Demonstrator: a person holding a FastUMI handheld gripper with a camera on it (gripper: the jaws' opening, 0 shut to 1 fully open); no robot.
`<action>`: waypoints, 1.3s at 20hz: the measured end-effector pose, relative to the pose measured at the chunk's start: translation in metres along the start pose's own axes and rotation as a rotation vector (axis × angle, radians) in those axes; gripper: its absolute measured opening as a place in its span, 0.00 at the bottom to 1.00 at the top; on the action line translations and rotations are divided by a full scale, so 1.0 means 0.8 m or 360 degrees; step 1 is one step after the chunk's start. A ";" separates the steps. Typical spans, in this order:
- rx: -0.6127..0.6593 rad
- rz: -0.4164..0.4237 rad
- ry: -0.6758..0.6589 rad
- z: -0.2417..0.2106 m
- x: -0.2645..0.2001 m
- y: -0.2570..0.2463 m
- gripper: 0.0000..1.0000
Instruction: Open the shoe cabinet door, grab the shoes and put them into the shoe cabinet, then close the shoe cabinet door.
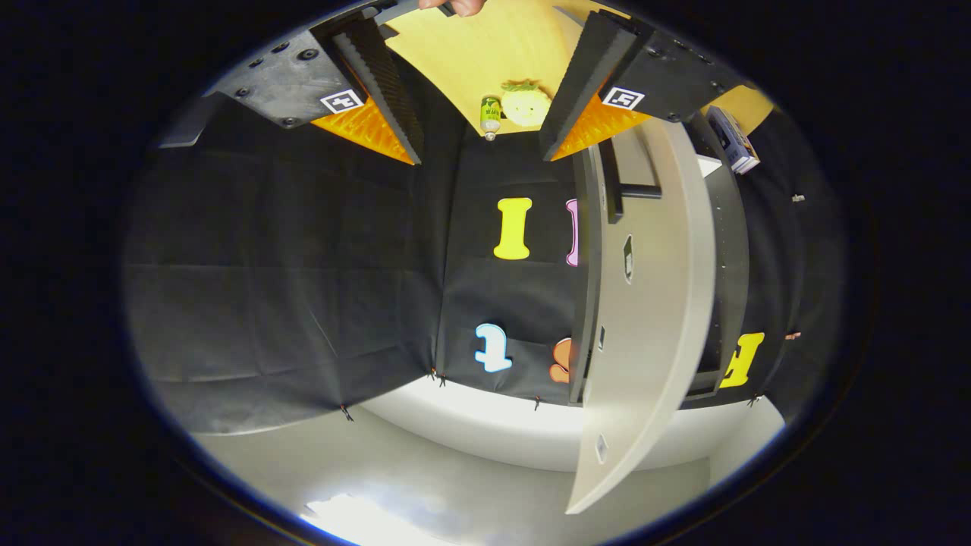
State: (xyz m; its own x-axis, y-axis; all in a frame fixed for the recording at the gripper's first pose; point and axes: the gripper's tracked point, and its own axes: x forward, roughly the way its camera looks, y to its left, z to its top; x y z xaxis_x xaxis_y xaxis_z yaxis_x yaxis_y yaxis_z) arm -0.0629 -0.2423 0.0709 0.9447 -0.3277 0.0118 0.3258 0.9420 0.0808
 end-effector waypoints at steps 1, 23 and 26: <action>0.0046 0.0050 0.0022 -0.004 0.003 0.011 0.98; 0.0090 0.0575 0.0084 -0.036 -0.034 0.276 0.97; 0.0099 0.0634 0.0118 -0.042 -0.031 0.303 0.98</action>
State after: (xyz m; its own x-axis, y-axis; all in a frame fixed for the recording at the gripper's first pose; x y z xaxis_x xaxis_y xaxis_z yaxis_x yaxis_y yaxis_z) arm -0.0061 -0.0036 0.0568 0.9974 0.0700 -0.0174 -0.0668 0.9873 0.1443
